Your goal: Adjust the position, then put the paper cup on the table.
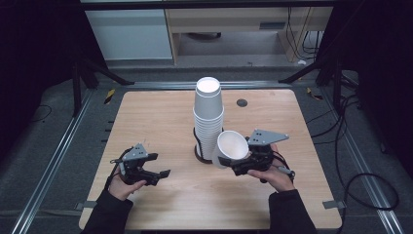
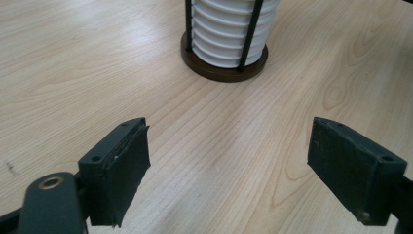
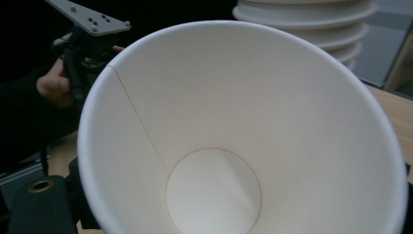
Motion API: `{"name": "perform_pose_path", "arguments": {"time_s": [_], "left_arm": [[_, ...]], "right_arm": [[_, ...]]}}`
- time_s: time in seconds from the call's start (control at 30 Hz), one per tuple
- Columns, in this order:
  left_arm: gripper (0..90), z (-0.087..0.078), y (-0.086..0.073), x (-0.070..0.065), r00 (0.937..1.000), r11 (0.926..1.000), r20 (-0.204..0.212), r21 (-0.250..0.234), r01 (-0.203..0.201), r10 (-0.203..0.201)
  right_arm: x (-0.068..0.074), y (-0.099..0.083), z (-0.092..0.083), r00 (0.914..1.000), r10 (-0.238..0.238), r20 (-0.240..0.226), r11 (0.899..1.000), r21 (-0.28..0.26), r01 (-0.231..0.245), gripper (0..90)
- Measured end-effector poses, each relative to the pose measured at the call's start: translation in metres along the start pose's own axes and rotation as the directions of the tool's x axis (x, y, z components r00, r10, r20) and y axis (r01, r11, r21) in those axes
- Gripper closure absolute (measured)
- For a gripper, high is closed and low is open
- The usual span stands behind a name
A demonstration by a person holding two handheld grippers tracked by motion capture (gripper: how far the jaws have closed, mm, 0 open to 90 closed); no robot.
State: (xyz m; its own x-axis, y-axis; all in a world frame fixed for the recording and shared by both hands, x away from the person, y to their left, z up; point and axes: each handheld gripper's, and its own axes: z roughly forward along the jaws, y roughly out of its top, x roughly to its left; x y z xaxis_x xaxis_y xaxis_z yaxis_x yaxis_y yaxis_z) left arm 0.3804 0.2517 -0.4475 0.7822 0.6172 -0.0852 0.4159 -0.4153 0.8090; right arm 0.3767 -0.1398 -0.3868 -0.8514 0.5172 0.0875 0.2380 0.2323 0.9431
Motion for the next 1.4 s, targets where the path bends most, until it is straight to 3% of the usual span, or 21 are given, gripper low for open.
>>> {"name": "perform_pose_path", "arguments": {"time_s": [0.13, 0.33, 0.53, 0.67, 0.8, 0.97, 1.1, 1.3, 1.4], "left_arm": [[14.9, 0.0, -0.002, 0.004, 0.9996, 0.9998, -0.022, 0.002, 0.021, -0.021], [14.7, 0.002, -0.004, 0.008, 0.9979, 0.999, -0.05, 0.016, 0.042, -0.041], [14.3, 0.006, -0.006, 0.007, 0.9964, 0.9986, -0.073, 0.027, 0.045, -0.043], [14.1, 0.007, -0.006, 0.008, 0.9952, 0.9983, -0.088, 0.035, 0.047, -0.043], [13.9, 0.008, -0.006, 0.008, 0.9951, 0.998, -0.089, 0.042, 0.047, -0.043], [14.1, 0.009, -0.006, 0.008, 0.9937, 0.9979, -0.103, 0.043, 0.049, -0.044], [14.1, 0.008, -0.006, 0.009, 0.9925, 0.9978, -0.112, 0.038, 0.054, -0.049], [14.2, 0.007, -0.006, 0.011, 0.9905, 0.997, -0.122, 0.034, 0.069, -0.064], [14.2, 0.006, -0.007, 0.013, 0.9891, 0.9968, -0.13, 0.031, 0.074, -0.069]], "right_arm": [[-0.01, -0.007, -0.014, 0.9978, 0.007, 0.066, 1.0, 0.008, -0.008, 13.6], [-0.023, -0.019, -0.033, 0.985, 0.039, 0.168, 0.999, 0.008, -0.041, 13.5], [-0.034, -0.023, -0.044, 0.9639, 0.066, 0.258, 0.998, -0.007, -0.066, 13.6], [-0.041, -0.024, -0.044, 0.9427, 0.076, 0.325, 0.997, -0.003, -0.08, 13.5], [-0.049, -0.027, -0.042, 0.913, 0.083, 0.399, 0.995, 0.019, -0.099, 13.6], [-0.06, -0.031, -0.044, 0.8871, 0.103, 0.45, 0.992, 0.024, -0.127, 13.5], [-0.067, -0.032, -0.05, 0.8543, 0.114, 0.507, 0.99, 0.017, -0.142, 13.6], [-0.082, -0.042, -0.061, 0.7935, 0.142, 0.592, 0.981, 0.02, -0.191, 13.5], [-0.088, -0.044, -0.065, 0.7764, 0.136, 0.615, 0.98, 0.03, -0.196, 13.5]]}}
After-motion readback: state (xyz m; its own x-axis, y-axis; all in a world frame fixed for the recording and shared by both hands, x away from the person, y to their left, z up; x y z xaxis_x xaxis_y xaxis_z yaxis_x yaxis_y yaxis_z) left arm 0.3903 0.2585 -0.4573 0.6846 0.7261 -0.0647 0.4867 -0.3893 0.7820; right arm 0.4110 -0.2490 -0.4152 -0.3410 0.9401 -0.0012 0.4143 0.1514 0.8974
